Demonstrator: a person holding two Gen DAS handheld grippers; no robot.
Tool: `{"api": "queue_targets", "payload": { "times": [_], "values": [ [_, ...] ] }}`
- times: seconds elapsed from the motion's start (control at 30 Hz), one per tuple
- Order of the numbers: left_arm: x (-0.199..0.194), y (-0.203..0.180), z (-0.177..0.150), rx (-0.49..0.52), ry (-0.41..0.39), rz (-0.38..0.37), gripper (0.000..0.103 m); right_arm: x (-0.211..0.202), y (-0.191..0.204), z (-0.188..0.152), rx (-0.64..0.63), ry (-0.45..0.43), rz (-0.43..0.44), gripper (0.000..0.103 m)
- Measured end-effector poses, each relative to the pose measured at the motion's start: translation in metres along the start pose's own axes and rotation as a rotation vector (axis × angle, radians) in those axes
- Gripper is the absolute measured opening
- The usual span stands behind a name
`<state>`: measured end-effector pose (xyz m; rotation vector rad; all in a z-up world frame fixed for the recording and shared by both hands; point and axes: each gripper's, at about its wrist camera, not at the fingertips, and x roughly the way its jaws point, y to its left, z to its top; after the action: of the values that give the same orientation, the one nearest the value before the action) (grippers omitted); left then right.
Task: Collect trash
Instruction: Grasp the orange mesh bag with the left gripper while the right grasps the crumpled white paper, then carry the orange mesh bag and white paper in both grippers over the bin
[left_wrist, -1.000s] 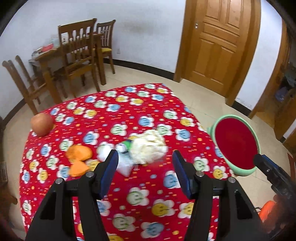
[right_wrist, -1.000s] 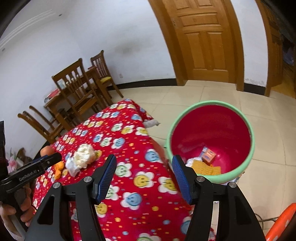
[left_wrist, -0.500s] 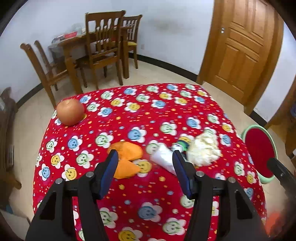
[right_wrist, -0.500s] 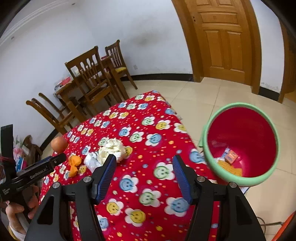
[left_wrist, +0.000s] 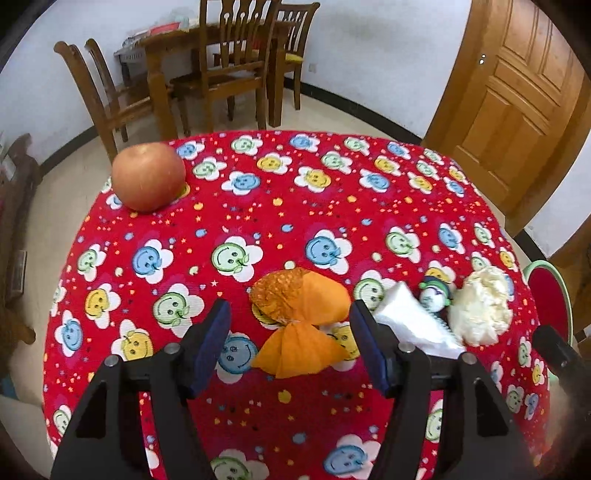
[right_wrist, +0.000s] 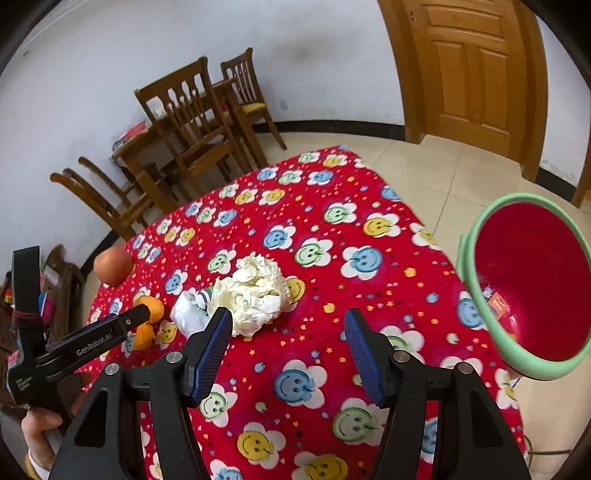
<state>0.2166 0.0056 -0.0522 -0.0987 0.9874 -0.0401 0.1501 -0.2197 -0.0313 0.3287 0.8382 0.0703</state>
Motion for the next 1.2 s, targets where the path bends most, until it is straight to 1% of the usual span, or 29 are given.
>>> {"api": "queue_targets", "payload": {
  "times": [0.3, 0.5, 0.57, 0.63, 0.67, 0.7, 0.73, 0.8, 0.93, 1.2],
  "values": [
    [0.022, 0.001, 0.001, -0.008, 0.029, -0.028, 0.068, 0.034, 0.010, 0.002, -0.026, 0.050, 0.001, 0.064],
    [0.027, -0.004, 0.000, 0.013, 0.025, -0.030, 0.068, 0.050, 0.013, 0.001, -0.037, 0.075, 0.017, 0.064],
    [0.027, -0.004, 0.000, 0.020, 0.019, -0.028, 0.068, 0.055, 0.013, 0.000, -0.035, 0.081, 0.018, 0.058],
    [0.027, -0.006, -0.001, 0.027, 0.016, -0.026, 0.068, 0.058, 0.012, -0.001, -0.031, 0.089, 0.038, 0.051],
    [0.027, -0.008, -0.001, 0.032, 0.015, -0.026, 0.066, 0.058, 0.012, 0.000, -0.029, 0.087, 0.041, 0.049],
    [0.027, -0.008, -0.001, 0.036, 0.014, -0.020, 0.064, 0.057, 0.012, 0.000, -0.031, 0.085, 0.050, 0.044],
    [0.028, -0.008, -0.001, 0.039, 0.014, -0.015, 0.064, 0.057, 0.013, 0.000, -0.032, 0.087, 0.059, 0.040],
    [0.028, -0.009, -0.001, 0.042, 0.013, -0.016, 0.060, 0.056, 0.015, -0.001, -0.035, 0.084, 0.060, 0.038],
    [0.026, -0.009, -0.002, 0.044, 0.012, -0.024, 0.057, 0.053, 0.015, -0.003, -0.031, 0.080, 0.066, 0.035],
    [0.013, -0.006, -0.004, 0.051, -0.002, -0.056, 0.053, 0.034, 0.014, -0.006, -0.038, 0.051, 0.085, 0.035]
  ]
}}
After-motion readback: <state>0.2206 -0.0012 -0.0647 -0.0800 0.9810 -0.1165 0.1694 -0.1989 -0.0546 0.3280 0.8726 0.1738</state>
